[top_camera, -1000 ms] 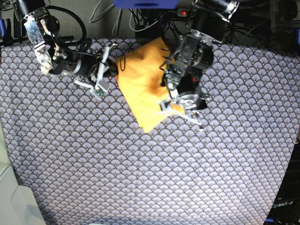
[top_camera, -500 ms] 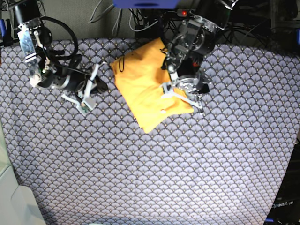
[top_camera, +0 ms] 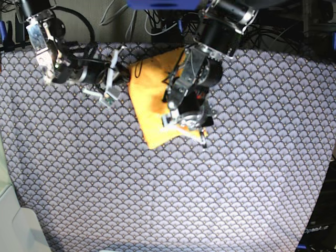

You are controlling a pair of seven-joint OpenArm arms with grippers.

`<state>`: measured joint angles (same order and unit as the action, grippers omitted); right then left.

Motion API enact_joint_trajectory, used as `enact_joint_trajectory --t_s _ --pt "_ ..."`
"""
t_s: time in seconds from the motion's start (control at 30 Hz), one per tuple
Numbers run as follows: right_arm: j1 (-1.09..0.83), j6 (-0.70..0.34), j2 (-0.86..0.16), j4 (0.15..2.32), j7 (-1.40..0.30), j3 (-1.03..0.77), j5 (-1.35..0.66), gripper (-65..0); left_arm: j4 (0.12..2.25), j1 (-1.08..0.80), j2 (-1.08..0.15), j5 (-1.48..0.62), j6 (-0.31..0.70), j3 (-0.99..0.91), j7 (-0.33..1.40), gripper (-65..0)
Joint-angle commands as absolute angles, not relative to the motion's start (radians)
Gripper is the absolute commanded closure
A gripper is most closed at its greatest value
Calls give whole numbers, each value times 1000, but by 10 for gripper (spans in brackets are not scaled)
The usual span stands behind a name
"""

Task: Fold the T-shirt properly
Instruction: 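Rotate and drag the folded shirt with both grippers to square it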

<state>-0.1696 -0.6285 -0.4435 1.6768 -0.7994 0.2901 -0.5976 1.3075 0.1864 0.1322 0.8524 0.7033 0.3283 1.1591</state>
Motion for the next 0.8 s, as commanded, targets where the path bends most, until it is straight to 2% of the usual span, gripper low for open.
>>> enact_joint_trajectory --t_s 0.0,0.07,0.2,0.43,0.77 --pt "-177 -665 -452 1693 -788 288 -611 0 1308 220 148 865 698 329 1167 0" --pt "-191 -698 -452 1693 -788 291 -611 0 1282 240 153 863 698 329 1165 0" --pt "-205 -698 -452 1695 -788 291 -611 0 1270 251 157 834 698 329 1102 0" --pt "-206 -698 -455 1738 -792 285 -611 0 1285 255 157 786 698 329 1102 0" --pt "-240 -698 -452 1817 -796 283 -613 0 1406 268 157 789 698 232 1106 0"
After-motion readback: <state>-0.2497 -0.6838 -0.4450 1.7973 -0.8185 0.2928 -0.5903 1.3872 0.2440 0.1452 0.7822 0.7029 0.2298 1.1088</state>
